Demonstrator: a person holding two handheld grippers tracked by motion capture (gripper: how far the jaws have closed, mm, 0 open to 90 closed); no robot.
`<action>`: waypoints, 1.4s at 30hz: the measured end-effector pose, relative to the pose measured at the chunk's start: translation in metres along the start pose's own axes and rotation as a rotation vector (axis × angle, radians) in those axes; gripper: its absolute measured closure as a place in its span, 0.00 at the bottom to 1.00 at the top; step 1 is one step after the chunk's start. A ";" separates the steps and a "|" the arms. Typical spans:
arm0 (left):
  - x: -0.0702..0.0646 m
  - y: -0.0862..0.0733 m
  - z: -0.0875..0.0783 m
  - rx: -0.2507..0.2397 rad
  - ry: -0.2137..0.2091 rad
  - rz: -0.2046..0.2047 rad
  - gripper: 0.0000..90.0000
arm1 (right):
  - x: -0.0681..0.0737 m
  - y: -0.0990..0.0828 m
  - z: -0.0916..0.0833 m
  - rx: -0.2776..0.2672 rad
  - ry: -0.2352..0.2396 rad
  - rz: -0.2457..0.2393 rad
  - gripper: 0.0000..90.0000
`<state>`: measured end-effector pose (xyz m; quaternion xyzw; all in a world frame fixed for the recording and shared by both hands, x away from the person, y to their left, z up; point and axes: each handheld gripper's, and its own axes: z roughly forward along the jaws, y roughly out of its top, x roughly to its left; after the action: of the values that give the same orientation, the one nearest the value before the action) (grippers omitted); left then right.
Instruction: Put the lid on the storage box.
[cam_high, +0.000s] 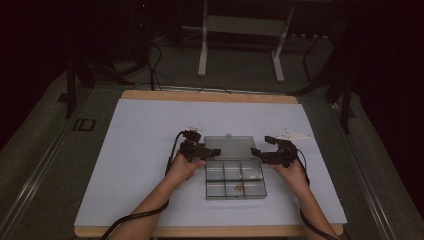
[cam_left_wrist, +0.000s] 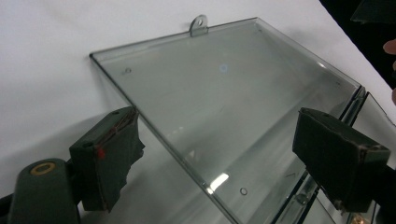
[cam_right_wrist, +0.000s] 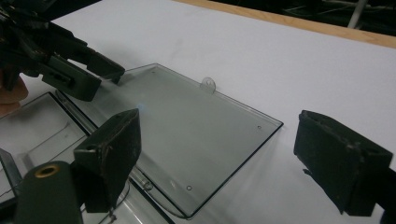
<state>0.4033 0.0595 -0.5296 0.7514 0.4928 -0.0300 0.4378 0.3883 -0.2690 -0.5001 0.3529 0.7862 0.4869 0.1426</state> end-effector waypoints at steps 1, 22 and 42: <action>-0.001 -0.001 0.001 0.006 0.006 -0.002 0.18 | 0.000 0.000 0.001 0.002 0.001 0.002 0.17; -0.013 -0.004 -0.006 -0.062 0.002 0.089 0.42 | -0.002 -0.007 0.005 0.032 0.000 0.027 0.24; -0.019 -0.006 -0.022 -0.146 0.021 0.160 0.63 | 0.003 -0.006 0.007 0.067 0.040 0.001 0.58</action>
<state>0.3803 0.0622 -0.5108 0.7547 0.4366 0.0492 0.4872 0.3878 -0.2643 -0.5078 0.3480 0.8044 0.4675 0.1149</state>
